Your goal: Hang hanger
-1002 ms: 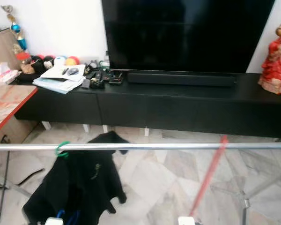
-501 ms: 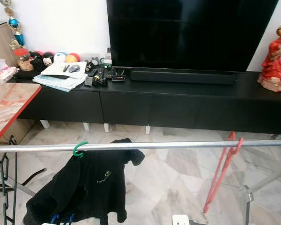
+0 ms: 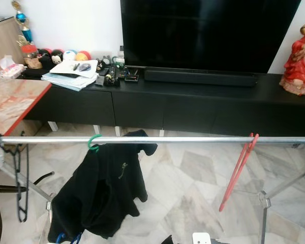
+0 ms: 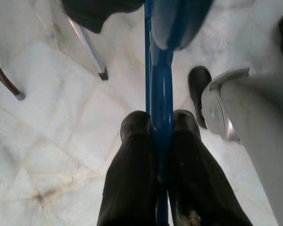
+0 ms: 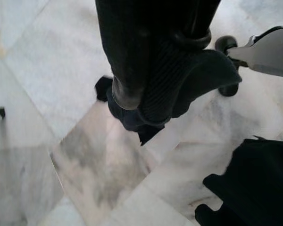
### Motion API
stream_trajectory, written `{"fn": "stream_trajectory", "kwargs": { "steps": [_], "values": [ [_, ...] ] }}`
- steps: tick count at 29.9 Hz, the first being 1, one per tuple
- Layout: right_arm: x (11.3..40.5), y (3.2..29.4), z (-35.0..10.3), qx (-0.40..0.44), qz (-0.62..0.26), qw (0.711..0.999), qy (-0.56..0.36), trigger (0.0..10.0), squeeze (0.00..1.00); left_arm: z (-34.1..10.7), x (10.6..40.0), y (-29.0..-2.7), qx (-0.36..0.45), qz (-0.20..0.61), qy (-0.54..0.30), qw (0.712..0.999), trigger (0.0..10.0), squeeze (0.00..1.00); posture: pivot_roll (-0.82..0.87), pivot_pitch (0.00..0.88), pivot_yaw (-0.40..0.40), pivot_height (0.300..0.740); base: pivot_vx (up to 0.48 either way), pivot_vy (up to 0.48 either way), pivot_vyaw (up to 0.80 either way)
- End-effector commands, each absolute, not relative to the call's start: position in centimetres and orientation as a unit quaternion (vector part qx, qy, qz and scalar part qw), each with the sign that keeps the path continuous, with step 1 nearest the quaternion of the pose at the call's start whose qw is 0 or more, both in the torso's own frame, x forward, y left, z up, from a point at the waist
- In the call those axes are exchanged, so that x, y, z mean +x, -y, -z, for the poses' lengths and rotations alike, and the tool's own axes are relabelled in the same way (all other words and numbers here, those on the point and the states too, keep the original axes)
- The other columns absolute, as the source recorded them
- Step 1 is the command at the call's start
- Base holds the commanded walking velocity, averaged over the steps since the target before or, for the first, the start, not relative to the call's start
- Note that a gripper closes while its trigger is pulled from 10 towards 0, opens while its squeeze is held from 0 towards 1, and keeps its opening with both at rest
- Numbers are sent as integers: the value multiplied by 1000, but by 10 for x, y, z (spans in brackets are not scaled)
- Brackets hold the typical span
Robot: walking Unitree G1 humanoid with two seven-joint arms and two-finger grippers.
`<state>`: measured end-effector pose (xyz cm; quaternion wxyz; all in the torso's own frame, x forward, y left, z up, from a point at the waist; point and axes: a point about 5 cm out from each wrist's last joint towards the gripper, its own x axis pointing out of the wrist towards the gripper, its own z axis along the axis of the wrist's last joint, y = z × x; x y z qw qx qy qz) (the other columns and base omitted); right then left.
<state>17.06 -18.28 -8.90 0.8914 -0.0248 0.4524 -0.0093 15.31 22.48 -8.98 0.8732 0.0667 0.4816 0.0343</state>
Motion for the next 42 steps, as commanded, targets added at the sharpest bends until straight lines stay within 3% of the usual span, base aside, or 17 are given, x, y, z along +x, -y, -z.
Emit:
{"fn": "stream_trajectory", "kwargs": {
  "steps": [1, 42],
  "values": [
    [168, 188, 90, -24, 16, 888, -458, 10000, 0, 92, 148, -224, 72, -30, -488, 869, 10000, 0, 127, 0, 9, 740, -281, 0, 0],
    [167, 193, 90, -24, 20, 886, -463, 10000, 0, 94, 142, -228, 67, -37, -499, 863, 10000, 0, 130, 0, 3, 740, -289, 0, 0]
  ]
}}
